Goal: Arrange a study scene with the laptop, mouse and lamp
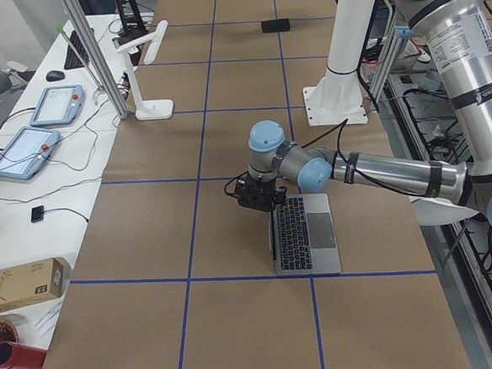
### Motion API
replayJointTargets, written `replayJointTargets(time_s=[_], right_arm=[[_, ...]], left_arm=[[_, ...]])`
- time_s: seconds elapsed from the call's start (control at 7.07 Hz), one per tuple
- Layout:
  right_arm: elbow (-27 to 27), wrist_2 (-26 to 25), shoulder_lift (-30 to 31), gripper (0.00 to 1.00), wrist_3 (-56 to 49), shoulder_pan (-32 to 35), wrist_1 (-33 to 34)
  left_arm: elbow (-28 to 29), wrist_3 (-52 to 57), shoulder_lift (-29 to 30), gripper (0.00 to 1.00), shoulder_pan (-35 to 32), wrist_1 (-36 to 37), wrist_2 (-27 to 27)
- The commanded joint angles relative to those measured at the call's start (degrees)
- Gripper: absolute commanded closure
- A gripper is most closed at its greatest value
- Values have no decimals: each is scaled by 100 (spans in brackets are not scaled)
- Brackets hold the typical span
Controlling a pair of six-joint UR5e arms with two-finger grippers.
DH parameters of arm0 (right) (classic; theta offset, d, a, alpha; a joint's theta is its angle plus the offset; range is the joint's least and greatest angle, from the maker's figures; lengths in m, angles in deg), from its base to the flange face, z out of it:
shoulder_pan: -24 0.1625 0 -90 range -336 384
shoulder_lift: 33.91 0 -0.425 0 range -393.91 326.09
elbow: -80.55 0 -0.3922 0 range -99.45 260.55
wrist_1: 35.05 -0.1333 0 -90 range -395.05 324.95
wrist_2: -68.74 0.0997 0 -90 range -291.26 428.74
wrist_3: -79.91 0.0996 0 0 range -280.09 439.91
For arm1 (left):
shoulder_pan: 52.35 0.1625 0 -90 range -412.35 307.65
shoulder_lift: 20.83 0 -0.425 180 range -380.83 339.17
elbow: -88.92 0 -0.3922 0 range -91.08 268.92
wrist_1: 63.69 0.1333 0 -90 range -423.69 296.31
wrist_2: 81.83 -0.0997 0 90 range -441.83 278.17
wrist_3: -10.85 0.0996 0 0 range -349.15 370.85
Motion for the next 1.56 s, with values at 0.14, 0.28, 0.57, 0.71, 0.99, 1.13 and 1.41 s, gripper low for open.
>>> replayJointTargets(time_s=[0.14, 0.28, 0.57, 0.71, 0.99, 1.13, 1.41], right_arm=[[-13, 16, 2, 0, 0, 0, -7], [-22, 16, 2, 0, 0, 0, -7], [-39, 16, 11, 0, -9, 0, -7], [-57, 16, 63, 0, -9, 0, -7], [-57, 16, 63, 0, -9, 0, -7], [-57, 16, 81, 0, -9, 8, -85], [-57, 16, 116, 0, -18, 8, -86]], left_arm=[[0, -12, -121, 9, 402, 7, -245], [9, -38, -140, 39, 438, 42, -245], [0, -187, -140, 100, 438, 42, -245], [0, -188, -140, 100, 438, 42, -236], [-79, -179, -96, 100, 429, 147, -88], [-201, -136, 61, 100, 412, 521, 122], [-246, -100, 535, 100, 403, 1112, 141]])
